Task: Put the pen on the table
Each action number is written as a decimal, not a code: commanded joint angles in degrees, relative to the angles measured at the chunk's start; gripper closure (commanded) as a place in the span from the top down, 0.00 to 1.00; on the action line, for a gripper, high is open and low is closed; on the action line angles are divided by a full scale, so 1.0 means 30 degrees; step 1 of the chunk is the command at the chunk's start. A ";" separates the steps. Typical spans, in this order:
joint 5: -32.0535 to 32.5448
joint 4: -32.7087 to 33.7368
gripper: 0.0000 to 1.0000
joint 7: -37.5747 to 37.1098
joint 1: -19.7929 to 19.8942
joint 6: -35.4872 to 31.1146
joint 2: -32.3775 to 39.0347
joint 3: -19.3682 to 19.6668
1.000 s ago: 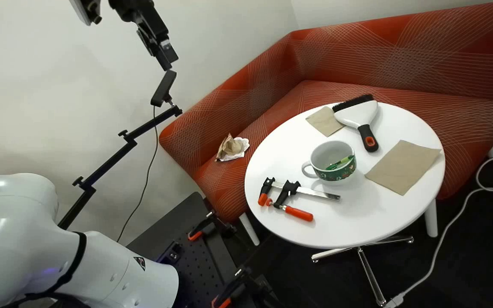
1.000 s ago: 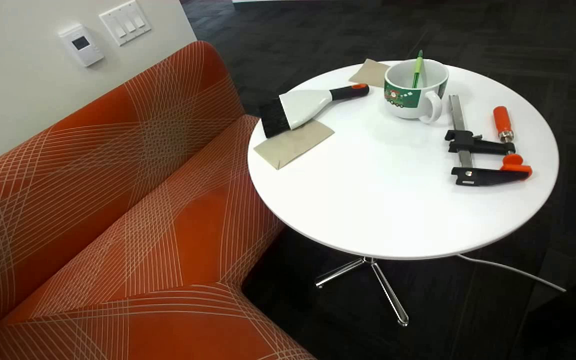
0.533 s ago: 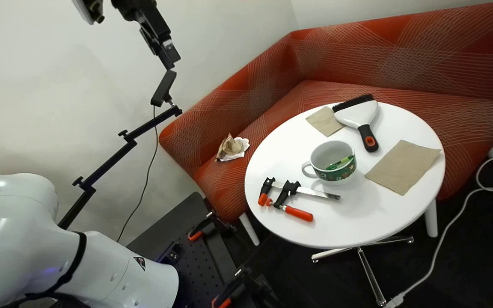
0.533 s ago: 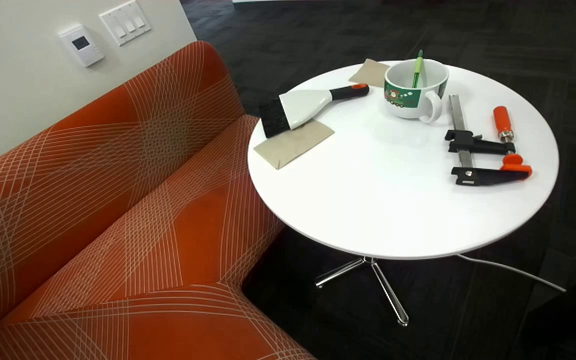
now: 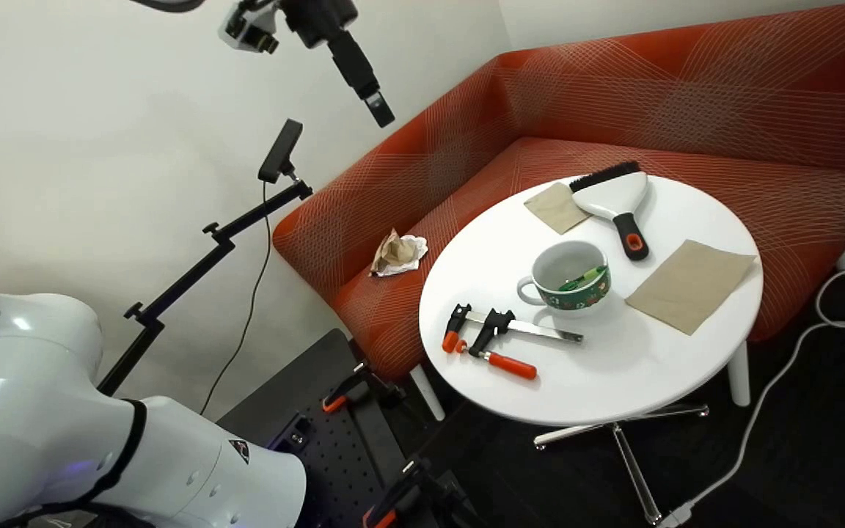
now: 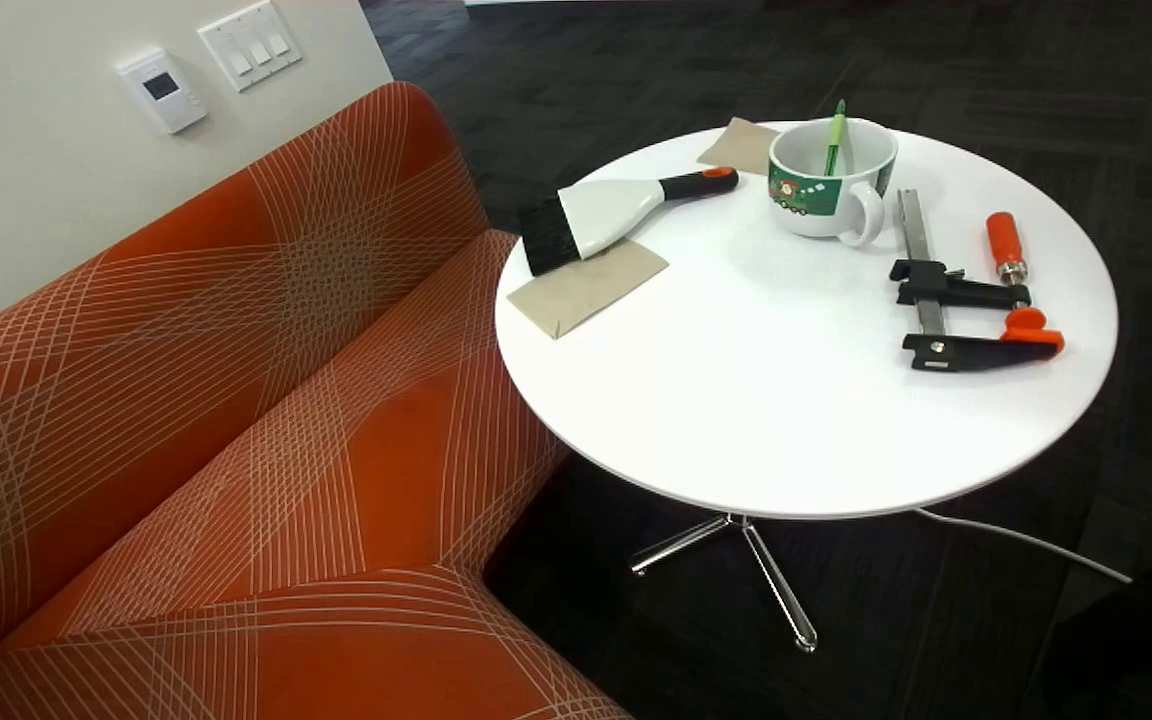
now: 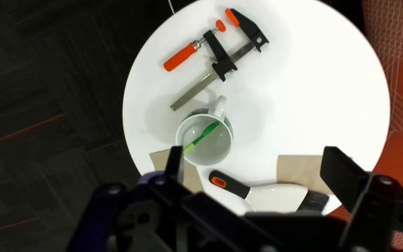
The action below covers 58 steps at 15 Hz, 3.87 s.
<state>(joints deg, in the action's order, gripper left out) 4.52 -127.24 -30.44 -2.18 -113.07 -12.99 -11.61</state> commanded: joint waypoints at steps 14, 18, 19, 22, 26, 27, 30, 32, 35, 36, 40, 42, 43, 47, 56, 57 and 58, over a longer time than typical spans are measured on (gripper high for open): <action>0.4891 -0.1517 1.00 -1.2079 -0.0061 -0.6911 0.6311 0.2721; 0.4934 -0.1443 1.00 -1.2057 -0.0069 -0.7137 0.6323 0.2724; 0.4766 -0.1148 1.00 -1.2354 -0.0116 -0.6877 0.6609 0.2759; 0.4086 -0.0618 1.00 -1.2121 -0.0239 -0.7339 0.7697 0.2830; 0.4007 0.0101 1.00 -1.1943 -0.0348 -0.8605 0.9717 0.3424; 0.3998 0.0162 1.00 -1.1880 -0.0359 -0.9300 1.0178 0.3648; 0.3425 0.0366 1.00 -1.1238 -0.0357 -1.1452 1.1447 0.4146; 0.2698 0.0441 1.00 -1.0768 -0.0413 -1.2809 1.2139 0.4415; 0.1869 0.0694 0.78 -1.0423 -0.0745 -1.3726 1.2890 0.4847; 0.1687 0.0786 0.74 -1.0330 -0.0921 -1.3871 1.3078 0.5022; 0.1279 0.1344 0.46 -1.0498 -0.1528 -1.3879 1.3751 0.5604; 0.1180 0.1742 0.44 -1.0665 -0.1819 -1.3726 1.4187 0.5917; 0.1168 0.1934 0.42 -1.0728 -0.1938 -1.3656 1.4412 0.6068; 0.1013 0.2811 0.49 -1.0848 -0.2231 -1.3396 1.5524 0.6612; 0.0267 0.4519 0.13 -1.1071 -0.2723 -1.3067 1.7474 0.7410; 0.0404 0.4458 0.06 -1.1284 -0.2994 -1.3116 1.7451 0.7696; 0.0555 0.4306 0.00 -1.1470 -0.3283 -1.3190 1.7331 0.7976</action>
<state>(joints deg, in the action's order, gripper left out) 6.62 -115.23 -63.31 -9.08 -153.93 38.86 9.67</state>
